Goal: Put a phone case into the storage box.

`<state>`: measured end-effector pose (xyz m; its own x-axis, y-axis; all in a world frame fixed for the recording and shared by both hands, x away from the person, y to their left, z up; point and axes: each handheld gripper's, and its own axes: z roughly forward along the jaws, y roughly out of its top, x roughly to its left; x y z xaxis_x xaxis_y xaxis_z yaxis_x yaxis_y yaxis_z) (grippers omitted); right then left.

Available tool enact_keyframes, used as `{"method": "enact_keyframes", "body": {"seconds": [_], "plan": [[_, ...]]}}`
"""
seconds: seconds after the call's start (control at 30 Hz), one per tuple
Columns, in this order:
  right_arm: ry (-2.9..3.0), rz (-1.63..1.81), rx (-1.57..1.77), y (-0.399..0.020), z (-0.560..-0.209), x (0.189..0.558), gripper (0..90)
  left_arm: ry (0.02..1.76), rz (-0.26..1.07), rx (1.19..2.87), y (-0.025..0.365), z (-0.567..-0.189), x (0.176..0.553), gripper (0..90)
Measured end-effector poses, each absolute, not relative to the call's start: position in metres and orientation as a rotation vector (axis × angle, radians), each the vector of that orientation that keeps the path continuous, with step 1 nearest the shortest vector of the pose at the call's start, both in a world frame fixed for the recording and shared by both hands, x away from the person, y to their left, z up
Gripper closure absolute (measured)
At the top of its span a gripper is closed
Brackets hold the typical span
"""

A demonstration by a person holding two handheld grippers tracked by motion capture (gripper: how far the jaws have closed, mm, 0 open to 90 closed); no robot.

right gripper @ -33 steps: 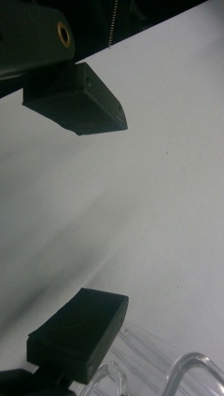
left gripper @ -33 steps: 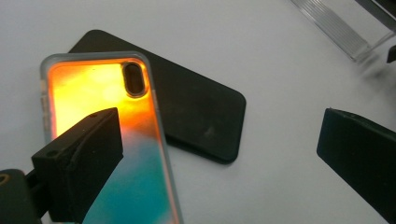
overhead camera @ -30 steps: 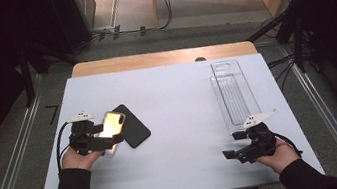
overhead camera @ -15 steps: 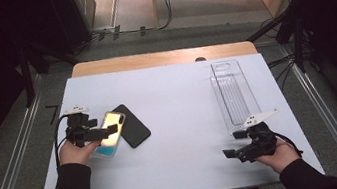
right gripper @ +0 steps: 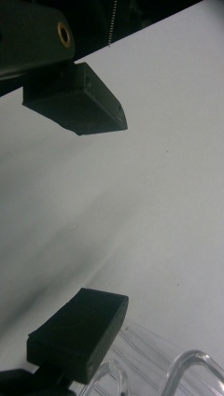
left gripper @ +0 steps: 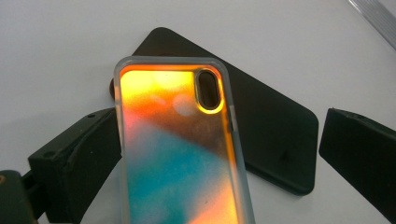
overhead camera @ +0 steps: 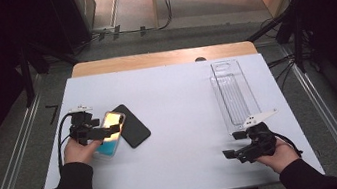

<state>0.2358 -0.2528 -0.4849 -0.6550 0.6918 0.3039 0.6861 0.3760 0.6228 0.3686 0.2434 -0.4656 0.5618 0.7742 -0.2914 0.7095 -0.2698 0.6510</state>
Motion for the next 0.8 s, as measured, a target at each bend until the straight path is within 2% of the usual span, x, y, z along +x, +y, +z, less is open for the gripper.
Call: {"method": "enact_keyframes", "body": {"seconds": [0.3,0.8], "plan": [[2.603,1.171,1.295,-0.253,-0.485,0.236,13.0,1.205,0.153,2.057,0.243,-0.473,0.369,0.0],[2.607,1.165,1.294,-0.253,-0.485,0.236,13.1,1.223,0.14,2.097,0.241,-0.485,0.367,0.0]]}}
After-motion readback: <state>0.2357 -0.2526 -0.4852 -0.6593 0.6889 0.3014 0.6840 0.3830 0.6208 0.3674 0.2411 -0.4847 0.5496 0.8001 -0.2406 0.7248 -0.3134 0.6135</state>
